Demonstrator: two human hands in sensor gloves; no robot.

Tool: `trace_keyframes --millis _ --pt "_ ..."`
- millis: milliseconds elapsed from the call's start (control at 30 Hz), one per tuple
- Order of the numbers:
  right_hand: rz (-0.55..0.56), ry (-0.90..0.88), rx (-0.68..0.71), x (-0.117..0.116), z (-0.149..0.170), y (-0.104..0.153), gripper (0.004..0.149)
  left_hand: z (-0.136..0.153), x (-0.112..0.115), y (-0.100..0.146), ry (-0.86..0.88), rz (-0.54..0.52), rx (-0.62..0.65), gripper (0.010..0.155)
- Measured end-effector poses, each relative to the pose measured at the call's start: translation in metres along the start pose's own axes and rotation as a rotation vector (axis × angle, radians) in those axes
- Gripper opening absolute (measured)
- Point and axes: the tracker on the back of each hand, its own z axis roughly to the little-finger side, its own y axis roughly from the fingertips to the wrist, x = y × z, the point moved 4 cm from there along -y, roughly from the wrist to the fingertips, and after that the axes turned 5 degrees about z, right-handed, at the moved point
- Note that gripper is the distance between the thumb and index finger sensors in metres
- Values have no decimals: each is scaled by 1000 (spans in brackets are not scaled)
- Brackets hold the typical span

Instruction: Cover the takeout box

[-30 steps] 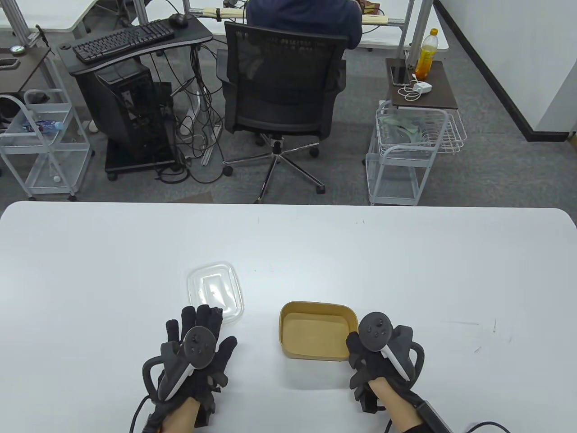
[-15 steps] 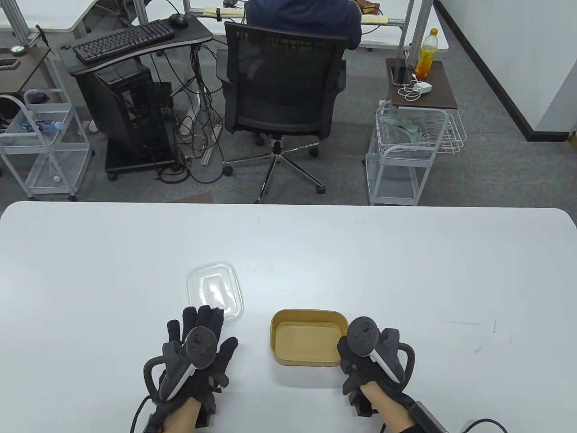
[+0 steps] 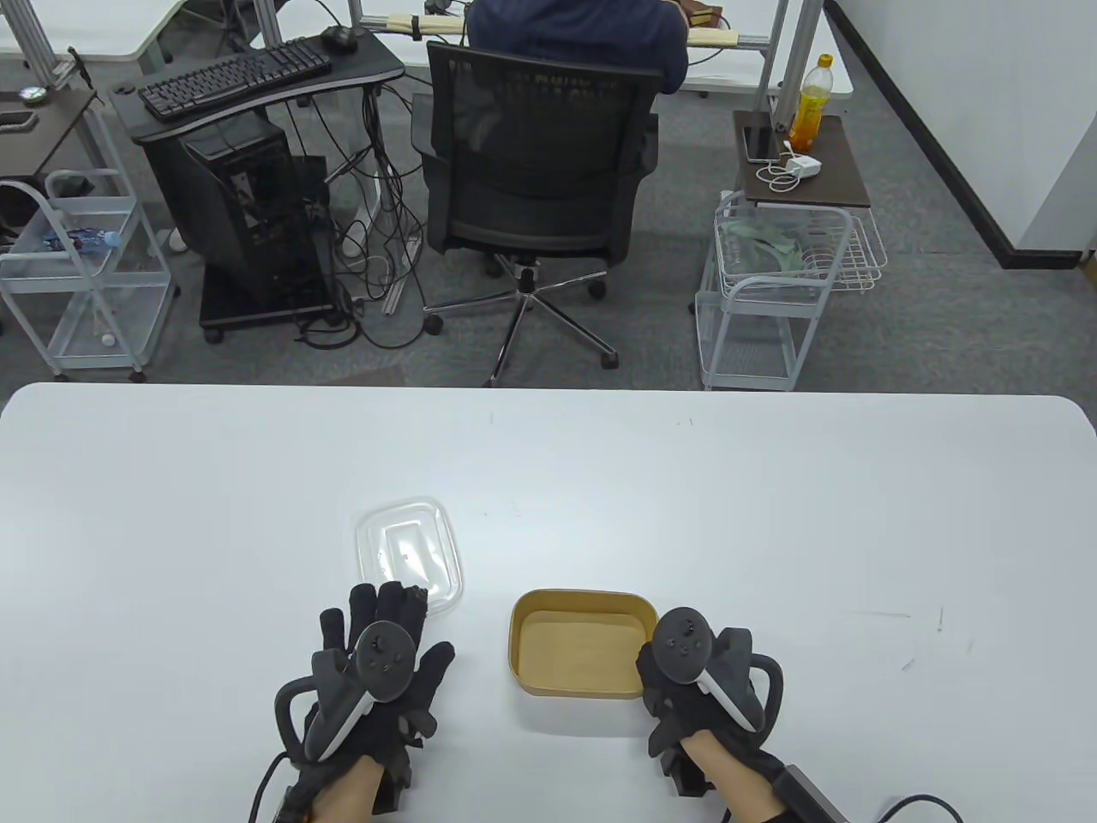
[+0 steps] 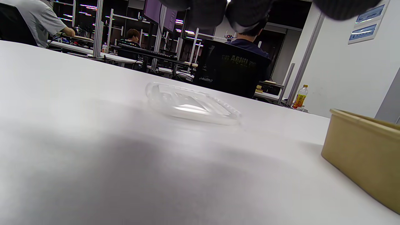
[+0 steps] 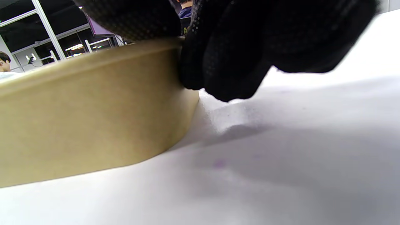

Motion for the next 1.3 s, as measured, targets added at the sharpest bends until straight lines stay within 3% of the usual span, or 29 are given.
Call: trace_keyframes --millis 367,667,1033,1300 --pt "92 -21 47 25 16 13 73 -3 0 0 -2 -1 11 75" --pt "152 -82 98 44 41 18 72 -5 1 0 -3 -3 17 75" --pt "126 -134 133 42 64 15 71 -4 1 0 -4 -4 13 74" --pt "120 -157 150 41 63 14 71 0 3 -4 -32 3 -14 74"
